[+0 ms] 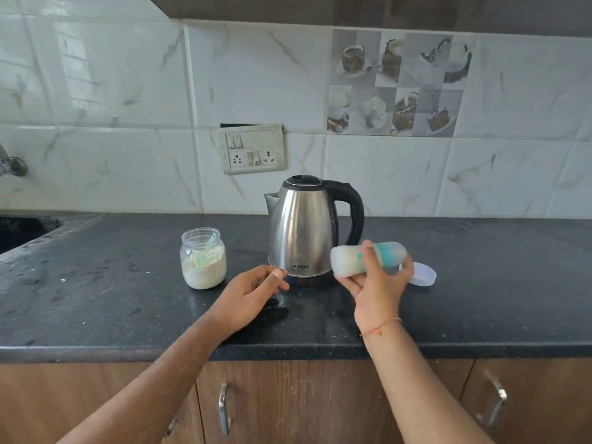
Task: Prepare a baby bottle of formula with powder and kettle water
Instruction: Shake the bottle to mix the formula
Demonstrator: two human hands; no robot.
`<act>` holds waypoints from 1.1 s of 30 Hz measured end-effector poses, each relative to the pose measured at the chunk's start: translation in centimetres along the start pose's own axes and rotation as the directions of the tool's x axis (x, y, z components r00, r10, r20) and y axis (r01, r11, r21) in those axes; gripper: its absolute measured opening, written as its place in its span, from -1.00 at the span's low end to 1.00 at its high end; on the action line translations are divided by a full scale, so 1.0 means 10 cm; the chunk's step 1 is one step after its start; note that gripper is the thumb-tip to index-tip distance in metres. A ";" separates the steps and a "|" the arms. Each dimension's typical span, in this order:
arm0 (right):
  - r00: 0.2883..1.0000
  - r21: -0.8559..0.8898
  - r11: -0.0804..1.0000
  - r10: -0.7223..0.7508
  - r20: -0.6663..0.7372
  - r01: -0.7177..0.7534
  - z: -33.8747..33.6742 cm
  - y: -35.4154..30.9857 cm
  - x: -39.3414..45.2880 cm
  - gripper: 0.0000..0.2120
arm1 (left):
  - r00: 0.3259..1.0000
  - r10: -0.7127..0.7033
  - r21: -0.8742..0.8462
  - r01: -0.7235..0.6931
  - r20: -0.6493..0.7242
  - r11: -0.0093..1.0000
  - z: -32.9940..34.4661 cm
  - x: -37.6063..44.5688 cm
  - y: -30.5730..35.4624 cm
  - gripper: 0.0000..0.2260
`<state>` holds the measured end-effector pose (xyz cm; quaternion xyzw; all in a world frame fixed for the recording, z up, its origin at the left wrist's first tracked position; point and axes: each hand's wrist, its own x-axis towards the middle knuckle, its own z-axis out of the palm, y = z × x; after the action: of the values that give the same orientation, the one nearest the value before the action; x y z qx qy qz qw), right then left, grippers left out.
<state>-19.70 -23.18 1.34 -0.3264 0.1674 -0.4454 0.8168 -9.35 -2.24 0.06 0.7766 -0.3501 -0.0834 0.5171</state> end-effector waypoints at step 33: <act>0.999 0.044 0.999 -0.015 -0.030 0.016 -0.01 0.01 0.08 -0.28 | 1.000 0.015 0.007 -0.015 0.006 1.000 0.01 0.01 -0.03 -0.53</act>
<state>-19.25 -23.83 1.22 -0.3027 0.1668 -0.4602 0.8178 -9.12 -2.30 -0.23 0.7754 -0.3578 -0.0805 0.5141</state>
